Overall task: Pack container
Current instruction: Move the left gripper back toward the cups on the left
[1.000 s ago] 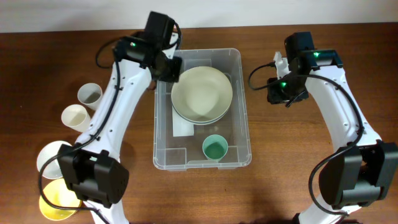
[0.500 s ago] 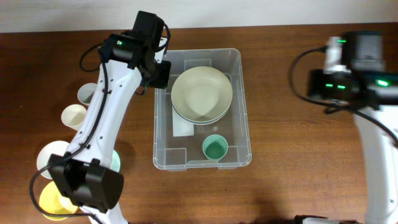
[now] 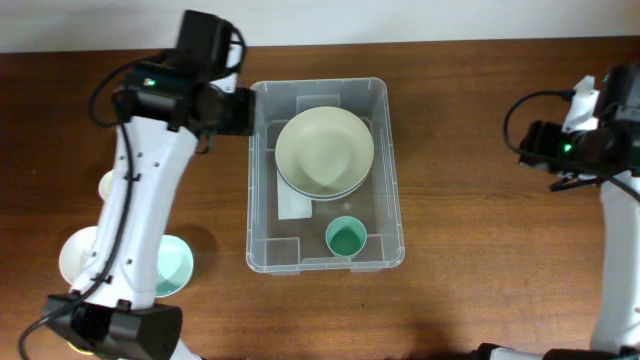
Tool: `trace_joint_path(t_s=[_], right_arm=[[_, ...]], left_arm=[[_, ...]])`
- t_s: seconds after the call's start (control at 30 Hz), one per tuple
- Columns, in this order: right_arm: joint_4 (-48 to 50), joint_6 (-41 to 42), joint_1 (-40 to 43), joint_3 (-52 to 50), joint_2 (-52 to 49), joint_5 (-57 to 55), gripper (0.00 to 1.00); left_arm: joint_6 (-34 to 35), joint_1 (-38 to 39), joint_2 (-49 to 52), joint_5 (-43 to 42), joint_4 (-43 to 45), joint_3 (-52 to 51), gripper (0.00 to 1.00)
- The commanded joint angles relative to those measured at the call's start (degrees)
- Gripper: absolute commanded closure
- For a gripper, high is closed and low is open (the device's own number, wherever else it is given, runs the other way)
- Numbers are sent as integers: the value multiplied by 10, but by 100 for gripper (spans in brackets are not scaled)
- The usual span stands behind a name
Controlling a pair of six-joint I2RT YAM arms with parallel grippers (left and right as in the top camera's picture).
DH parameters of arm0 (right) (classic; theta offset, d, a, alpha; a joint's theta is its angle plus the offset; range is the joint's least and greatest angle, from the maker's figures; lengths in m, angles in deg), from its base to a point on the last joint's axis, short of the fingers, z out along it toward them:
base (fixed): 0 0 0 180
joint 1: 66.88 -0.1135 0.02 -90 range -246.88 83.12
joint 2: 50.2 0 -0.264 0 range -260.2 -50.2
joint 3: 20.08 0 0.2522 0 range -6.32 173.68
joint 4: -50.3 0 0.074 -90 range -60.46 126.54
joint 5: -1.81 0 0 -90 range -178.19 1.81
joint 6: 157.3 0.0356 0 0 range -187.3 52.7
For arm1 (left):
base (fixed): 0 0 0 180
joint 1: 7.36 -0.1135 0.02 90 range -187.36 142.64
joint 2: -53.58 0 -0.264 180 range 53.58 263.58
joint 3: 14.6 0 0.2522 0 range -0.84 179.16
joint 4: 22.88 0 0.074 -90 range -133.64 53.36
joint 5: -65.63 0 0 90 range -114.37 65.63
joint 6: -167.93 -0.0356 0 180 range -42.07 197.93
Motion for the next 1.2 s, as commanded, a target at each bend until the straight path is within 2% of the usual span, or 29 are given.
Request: trace_joint_path(t_s=[0.0, 0.03, 0.13, 0.3, 0.43, 0.77, 0.93, 1.0, 1.13, 1.17], right_arm=[[11, -3, -27, -54, 0, 8, 24], [17, -2, -34, -63, 0, 8, 23], [34, 0, -62, -71, 0, 18, 23], [30, 0, -102, -71, 0, 18, 22], [34, -2, -109, -72, 0, 18, 22], [35, -5, -109, -72, 0, 3, 21], [35, -4, -109, -72, 0, 3, 21], [35, -4, -109, -72, 0, 3, 21], [34, -4, -109, -72, 0, 3, 21], [34, -4, -109, -72, 0, 3, 21]], left_arm=[[16, -64, -23, 11, -16, 10, 34], [16, -86, -23, 13, -12, 10, 30], [16, -143, -16, 17, 8, 10, 28], [12, -209, 21, 17, 18, 9, 28], [-15, -214, 82, 17, 41, 9, 28], [-14, -214, 244, 12, 49, 9, 28], [-14, -214, 289, 6, 52, 9, 29], [-14, -214, 301, 4, 54, 9, 39], [-14, -214, 307, 4, 69, 9, 76], [-14, -213, 307, 4, 71, 9, 81]])
